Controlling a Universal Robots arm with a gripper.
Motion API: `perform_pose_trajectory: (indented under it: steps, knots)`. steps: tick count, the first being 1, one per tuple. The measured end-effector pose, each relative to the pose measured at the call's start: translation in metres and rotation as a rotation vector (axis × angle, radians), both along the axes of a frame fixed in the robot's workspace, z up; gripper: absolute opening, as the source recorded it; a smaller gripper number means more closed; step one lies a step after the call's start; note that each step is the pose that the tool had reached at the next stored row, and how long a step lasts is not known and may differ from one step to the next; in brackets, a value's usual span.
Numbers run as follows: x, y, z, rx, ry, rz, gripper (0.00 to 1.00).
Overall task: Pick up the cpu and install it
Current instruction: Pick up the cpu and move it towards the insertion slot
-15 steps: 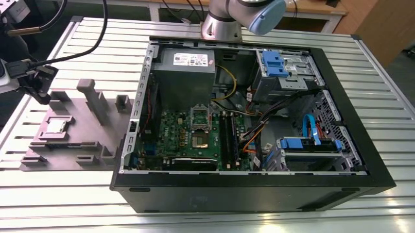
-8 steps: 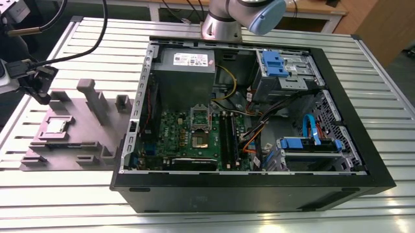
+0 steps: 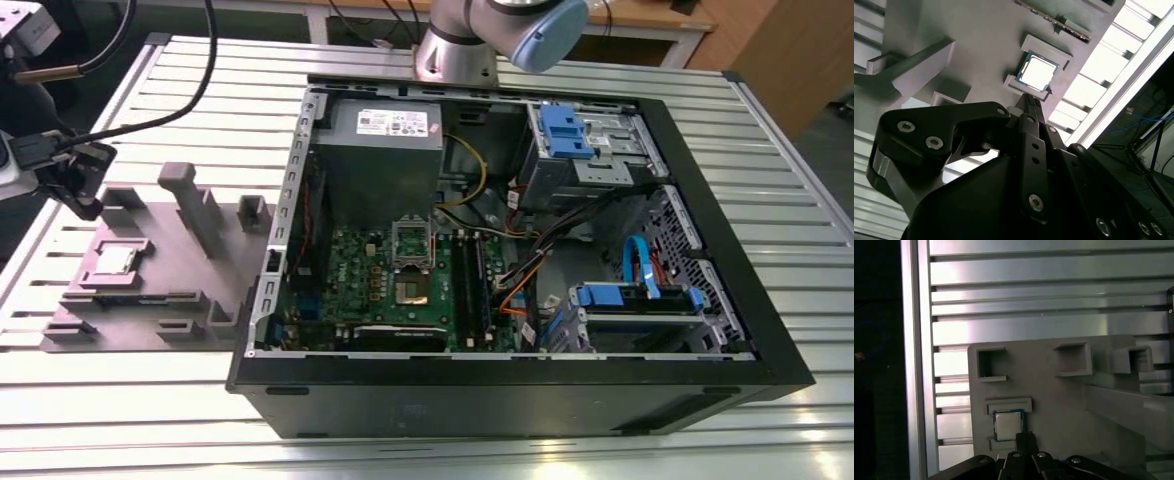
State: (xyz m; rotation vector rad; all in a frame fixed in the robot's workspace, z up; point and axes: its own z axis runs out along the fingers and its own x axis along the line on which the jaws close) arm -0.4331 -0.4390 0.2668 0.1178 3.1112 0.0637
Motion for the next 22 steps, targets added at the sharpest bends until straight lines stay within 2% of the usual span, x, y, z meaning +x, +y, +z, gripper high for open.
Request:
perform_pose_trajectory:
  steps: [22]
  knots:
    - [-0.0094,-0.0023,-0.0399,-0.0026,0.0013,0.000,0.10]
